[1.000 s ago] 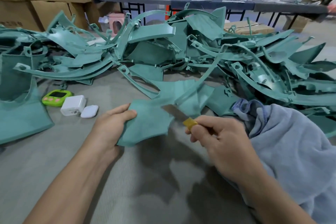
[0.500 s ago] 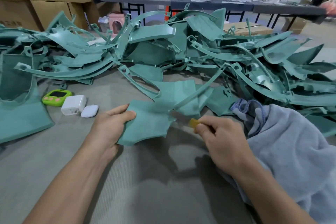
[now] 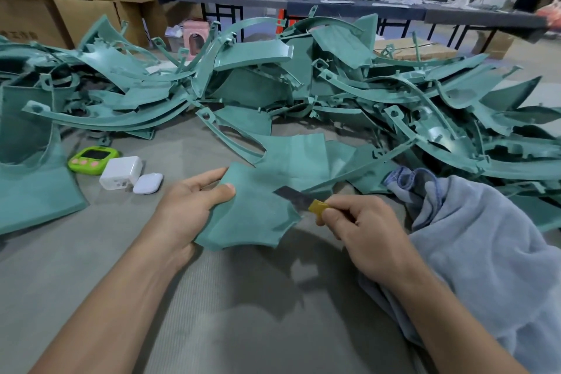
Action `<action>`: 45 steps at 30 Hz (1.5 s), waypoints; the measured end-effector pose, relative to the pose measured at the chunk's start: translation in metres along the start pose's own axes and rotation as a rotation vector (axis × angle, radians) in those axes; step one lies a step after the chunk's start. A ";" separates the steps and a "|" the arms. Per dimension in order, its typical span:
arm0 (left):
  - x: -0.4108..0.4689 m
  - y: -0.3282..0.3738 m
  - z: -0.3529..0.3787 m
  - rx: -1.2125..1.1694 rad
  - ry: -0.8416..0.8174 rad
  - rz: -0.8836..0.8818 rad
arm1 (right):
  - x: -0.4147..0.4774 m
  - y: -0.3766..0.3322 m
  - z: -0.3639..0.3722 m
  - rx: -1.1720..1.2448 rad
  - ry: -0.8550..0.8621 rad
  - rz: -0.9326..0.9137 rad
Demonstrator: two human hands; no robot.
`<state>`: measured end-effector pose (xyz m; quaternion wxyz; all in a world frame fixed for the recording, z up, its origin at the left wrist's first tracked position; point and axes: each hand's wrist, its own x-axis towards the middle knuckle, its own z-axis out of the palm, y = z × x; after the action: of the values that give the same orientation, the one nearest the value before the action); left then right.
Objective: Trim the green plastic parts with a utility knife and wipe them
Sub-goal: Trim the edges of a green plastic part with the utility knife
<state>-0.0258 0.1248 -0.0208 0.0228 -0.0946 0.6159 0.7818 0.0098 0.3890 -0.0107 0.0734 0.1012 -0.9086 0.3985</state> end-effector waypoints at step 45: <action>0.004 -0.002 0.005 0.085 0.114 0.011 | 0.004 0.007 -0.030 -0.497 0.594 0.191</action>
<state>-0.0295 0.1297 -0.0226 -0.0124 -0.1344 0.6495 0.7483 0.0057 0.4154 0.0050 0.3179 -0.1243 -0.9218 0.1837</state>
